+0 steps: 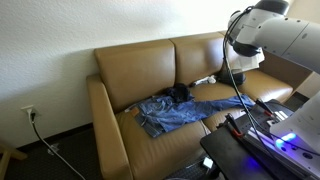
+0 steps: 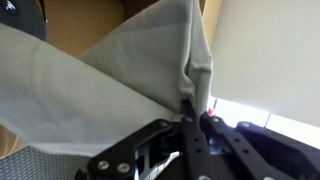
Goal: Unfold the white towel
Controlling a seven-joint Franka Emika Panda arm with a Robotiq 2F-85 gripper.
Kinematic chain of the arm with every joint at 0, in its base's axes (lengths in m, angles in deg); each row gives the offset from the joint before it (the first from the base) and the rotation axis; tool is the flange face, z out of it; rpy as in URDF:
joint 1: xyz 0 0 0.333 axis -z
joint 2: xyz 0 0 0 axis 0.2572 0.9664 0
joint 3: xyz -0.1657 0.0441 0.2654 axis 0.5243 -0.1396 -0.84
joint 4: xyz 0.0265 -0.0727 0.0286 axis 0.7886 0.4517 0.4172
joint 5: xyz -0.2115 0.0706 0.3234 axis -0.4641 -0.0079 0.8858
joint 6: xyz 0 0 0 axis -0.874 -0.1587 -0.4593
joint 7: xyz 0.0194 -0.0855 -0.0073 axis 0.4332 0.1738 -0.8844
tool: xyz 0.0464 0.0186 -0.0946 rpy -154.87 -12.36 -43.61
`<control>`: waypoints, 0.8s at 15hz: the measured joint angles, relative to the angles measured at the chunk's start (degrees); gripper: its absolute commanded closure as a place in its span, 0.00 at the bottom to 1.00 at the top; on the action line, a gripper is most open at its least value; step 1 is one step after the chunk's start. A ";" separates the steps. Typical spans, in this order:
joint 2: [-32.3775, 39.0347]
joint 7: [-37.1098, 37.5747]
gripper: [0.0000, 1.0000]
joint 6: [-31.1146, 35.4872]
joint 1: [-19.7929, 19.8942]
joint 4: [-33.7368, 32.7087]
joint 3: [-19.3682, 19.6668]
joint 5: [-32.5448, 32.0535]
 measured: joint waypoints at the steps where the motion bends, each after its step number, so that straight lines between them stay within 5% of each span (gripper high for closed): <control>1: -0.26 0.01 0.99 -0.02 -1.53 1.41 0.12 0.18; 9: -0.84 -0.11 0.99 -0.61 -10.34 13.32 8.84 -0.26; 12: -1.38 -0.08 0.99 -3.99 -10.93 12.99 7.79 -1.61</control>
